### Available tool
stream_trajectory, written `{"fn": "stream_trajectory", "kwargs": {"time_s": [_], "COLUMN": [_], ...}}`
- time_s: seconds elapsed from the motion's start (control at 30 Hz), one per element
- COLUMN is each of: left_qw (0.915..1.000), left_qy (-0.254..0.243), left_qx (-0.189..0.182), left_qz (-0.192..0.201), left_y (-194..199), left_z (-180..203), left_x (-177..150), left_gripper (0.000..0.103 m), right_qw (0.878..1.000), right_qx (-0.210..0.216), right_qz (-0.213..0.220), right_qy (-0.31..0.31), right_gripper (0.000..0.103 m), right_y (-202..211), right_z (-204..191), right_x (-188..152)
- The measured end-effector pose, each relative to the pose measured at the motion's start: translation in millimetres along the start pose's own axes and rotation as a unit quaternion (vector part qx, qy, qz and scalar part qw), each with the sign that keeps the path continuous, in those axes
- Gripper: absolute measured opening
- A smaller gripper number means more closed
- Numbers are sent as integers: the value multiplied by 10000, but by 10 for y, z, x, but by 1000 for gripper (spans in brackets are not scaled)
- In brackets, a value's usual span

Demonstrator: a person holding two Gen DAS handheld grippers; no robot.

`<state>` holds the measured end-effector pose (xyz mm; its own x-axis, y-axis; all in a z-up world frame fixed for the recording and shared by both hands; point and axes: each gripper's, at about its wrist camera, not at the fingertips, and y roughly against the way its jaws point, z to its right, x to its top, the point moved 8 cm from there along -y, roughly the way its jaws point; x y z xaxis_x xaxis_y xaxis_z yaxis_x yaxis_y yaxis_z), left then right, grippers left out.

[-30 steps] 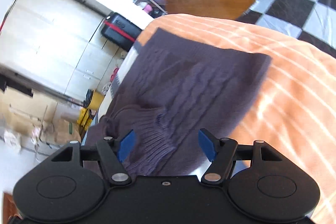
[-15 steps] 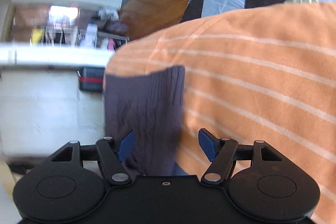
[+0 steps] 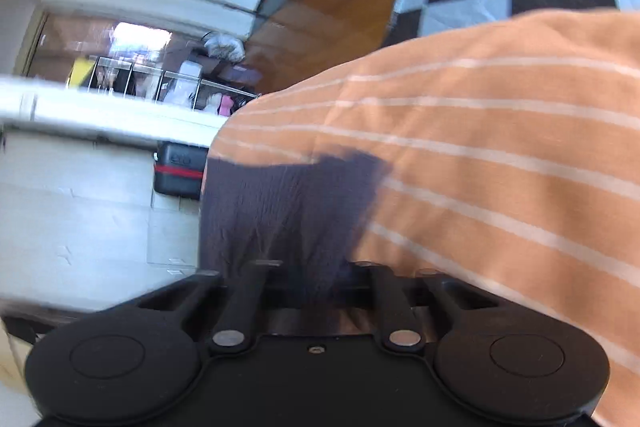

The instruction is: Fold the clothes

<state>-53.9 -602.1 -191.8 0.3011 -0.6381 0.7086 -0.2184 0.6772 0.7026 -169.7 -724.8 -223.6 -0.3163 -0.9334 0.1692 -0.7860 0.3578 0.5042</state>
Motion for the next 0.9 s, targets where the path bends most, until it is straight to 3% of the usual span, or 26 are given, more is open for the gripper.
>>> {"fn": "stream_trajectory", "kwargs": {"time_s": [0.17, 0.27, 0.3, 0.37, 0.5, 0.53, 0.6, 0.67, 0.77, 0.9], "left_qw": [9966, 9918, 9889, 9853, 9782, 9762, 9721, 9780, 9857, 9744], "left_qy": [765, 1161, 1349, 1511, 1584, 1774, 2102, 1948, 1550, 2077], "left_qx": [-293, -528, -577, -547, -325, -308, -271, -180, 65, -115], "left_qz": [-43, 78, 231, 585, 1300, 1208, 1008, 726, 658, 851], "left_y": [86, 361, 527, 898, 1674, 1732, 1839, 1862, 1885, 1859], "left_z": [-199, -361, -446, -664, -1176, -1364, -1715, -1849, -1909, -2084], "left_x": [65, 53, 40, -18, -187, -276, -462, -733, -1140, -1304], "left_gripper": [7, 16, 30, 47, 50, 50, 50, 51, 53, 54], "right_qw": [9953, 9840, 9778, 9620, 9160, 8991, 8938, 8878, 8775, 8613], "right_qx": [956, 1568, 1768, 2162, 2906, 2941, 2820, 2696, 2507, 2248], "right_qz": [136, -458, -655, -1047, -1841, -2306, -2513, -2719, -3023, -3420], "right_qy": [120, 714, 911, 1300, 2063, 2281, 2418, 2554, 2753, 3011], "right_gripper": [14, 14, 14, 14, 14, 13, 14, 14, 14, 13], "right_y": [27, 107, 138, 209, 366, 325, 276, 229, 162, 76], "right_z": [-367, -843, -997, -1299, -1865, -1915, -1887, -1859, -1814, -1751], "right_x": [-93, -507, -646, -926, -1504, -1809, -1955, -2099, -2312, -2590]}}
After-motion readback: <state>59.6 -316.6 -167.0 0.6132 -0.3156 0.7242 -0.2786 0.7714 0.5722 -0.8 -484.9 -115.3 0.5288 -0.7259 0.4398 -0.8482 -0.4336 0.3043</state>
